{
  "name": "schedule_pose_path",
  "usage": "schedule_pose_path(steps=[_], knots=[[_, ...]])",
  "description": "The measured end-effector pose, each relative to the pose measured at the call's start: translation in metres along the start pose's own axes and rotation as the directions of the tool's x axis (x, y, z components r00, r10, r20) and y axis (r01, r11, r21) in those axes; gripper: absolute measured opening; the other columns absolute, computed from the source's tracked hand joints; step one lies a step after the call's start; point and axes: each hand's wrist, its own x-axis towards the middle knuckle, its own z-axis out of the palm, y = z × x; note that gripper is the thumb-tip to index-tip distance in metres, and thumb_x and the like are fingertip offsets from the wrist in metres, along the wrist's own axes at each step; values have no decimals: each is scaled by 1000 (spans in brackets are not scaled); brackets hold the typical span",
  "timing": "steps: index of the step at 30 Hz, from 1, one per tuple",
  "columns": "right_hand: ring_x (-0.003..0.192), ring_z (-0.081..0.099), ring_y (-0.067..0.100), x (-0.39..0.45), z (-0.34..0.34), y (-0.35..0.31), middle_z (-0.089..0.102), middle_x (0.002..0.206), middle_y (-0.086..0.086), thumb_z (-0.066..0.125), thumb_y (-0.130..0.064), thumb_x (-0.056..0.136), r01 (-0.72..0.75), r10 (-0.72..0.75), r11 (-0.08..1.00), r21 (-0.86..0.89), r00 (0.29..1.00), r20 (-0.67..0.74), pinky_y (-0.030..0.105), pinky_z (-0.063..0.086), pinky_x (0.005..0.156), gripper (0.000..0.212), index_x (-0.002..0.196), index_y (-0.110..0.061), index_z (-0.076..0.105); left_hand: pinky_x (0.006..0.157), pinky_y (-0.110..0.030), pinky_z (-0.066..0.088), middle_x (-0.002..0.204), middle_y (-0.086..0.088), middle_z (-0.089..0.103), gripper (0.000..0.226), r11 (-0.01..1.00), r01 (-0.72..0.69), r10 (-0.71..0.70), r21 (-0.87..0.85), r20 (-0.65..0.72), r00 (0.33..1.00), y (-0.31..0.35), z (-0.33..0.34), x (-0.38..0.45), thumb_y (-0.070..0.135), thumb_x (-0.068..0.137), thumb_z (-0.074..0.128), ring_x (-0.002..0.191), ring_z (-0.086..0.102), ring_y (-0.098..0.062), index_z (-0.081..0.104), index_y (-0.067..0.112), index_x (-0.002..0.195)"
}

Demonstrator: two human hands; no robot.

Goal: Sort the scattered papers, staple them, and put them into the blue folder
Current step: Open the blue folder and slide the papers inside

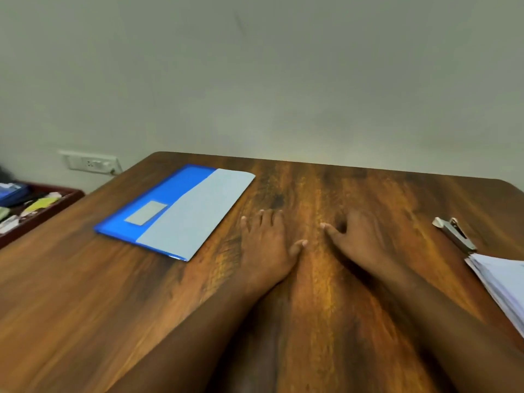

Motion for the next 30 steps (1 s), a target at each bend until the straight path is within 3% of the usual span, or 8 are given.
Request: schedule_pose_path(steps=[3, 6, 9, 15, 18, 24, 30], knots=[[145, 45, 32, 3, 18, -34, 44, 161, 9, 52, -71, 94, 98, -95, 995, -36, 993, 77, 54, 41, 116, 79, 150, -15, 47, 129, -60, 5, 172, -6, 23, 90, 992, 120, -119, 40, -31, 992, -33, -19, -5, 77, 98, 38, 161, 13, -28, 21, 21, 165], [158, 21, 27, 11, 34, -66, 19, 172, 4, 36, -82, 93, 169, -161, 984, -48, 975, 151, 56, 23, 126, 95, 163, -20, 24, 127, -62, -1, 175, -4, 13, 94, 971, 234, -232, 57, -36, 972, -66, -38, -14, 82, 95, 35, 162, 4, -29, 12, 25, 167], [160, 11, 26, 22, 47, -93, 8, 175, 0, 33, -85, 91, 240, -225, 970, -48, 950, 216, 59, 14, 126, 97, 166, -26, 12, 127, -64, -4, 177, -3, 4, 103, 944, 320, -320, 82, -14, 947, -93, -54, -22, 86, 91, 39, 163, -2, -29, 2, 28, 168], [160, 13, 26, 32, 62, -151, 14, 174, 2, 48, -69, 98, 371, -341, 927, -57, 895, 286, 63, 14, 124, 83, 163, -25, 22, 125, -70, 6, 176, -5, 6, 109, 893, 433, -435, 126, -12, 901, -128, -72, -32, 85, 89, 47, 162, 3, -32, -1, 26, 167], [159, 16, 26, 32, 73, -176, 14, 174, 1, 50, -66, 99, 433, -387, 899, -61, 853, 351, 64, 16, 123, 84, 165, -26, 17, 124, -69, 13, 175, -6, 11, 111, 879, 462, -466, 116, 7, 885, -138, -73, -35, 88, 86, 46, 160, 12, -35, 2, 26, 167], [158, 21, 24, 24, 88, -205, 20, 172, 1, 49, -31, 105, 498, -441, 866, -39, 799, 410, 57, 21, 124, 66, 165, -26, 21, 114, -62, 37, 154, -6, 51, 106, 869, 459, -465, 185, -14, 885, -153, -69, -35, 96, 78, 47, 140, 46, -32, 34, 26, 156], [155, 27, 26, 18, 82, -208, 25, 171, 3, 53, -32, 103, 529, -428, 843, -94, 767, 479, 58, 20, 123, 66, 163, -25, 27, 109, -57, 44, 142, -2, 61, 94, 887, 424, -427, 186, -21, 904, -152, -71, -37, 93, 81, 46, 129, 55, -26, 47, 26, 147]])
